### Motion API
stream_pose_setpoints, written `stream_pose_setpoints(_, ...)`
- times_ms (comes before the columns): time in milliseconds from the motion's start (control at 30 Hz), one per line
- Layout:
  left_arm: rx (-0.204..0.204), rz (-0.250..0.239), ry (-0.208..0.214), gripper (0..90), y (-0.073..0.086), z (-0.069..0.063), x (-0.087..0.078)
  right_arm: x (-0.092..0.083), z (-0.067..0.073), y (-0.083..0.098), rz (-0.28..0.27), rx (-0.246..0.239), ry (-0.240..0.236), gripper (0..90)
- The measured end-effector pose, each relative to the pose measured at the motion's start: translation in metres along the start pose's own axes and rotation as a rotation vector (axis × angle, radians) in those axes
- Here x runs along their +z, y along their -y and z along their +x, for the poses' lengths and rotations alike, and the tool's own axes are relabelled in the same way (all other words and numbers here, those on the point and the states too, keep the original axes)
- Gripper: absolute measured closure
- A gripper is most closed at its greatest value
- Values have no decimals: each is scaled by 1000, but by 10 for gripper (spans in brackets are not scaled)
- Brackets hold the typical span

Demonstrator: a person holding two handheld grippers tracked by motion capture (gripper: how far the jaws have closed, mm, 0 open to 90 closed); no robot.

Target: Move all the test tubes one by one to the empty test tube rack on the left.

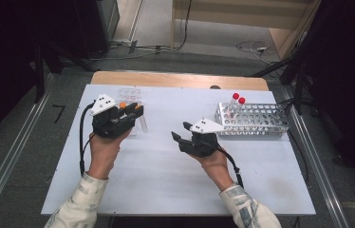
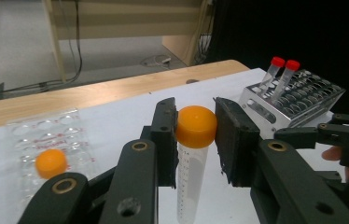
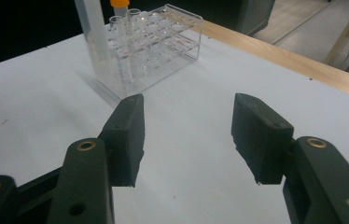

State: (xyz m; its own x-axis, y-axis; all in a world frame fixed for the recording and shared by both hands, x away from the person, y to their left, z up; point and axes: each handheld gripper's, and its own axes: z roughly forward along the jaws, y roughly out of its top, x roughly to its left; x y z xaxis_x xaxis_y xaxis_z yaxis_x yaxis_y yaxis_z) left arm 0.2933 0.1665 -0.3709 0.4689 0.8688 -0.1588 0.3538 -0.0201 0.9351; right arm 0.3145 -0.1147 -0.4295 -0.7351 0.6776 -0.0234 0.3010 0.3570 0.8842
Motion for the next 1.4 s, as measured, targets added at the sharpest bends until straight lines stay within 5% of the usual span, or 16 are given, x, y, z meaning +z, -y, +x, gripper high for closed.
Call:
stream_pose_setpoints(667, -7, -14, -186, 707, -9, 41, -9, -14, -21, 8, -5, 23, 47, 398)
stream_pose_setpoints(867, 6, -21, -221, 706, -7, 45, -4, -14, -28, 11, 23, 66, 58, 251)
stream_pose_setpoints(1400, 41, 3, -276, 705, 11, 44, 13, -19, -33, 15, 25, 83, 82, 234)
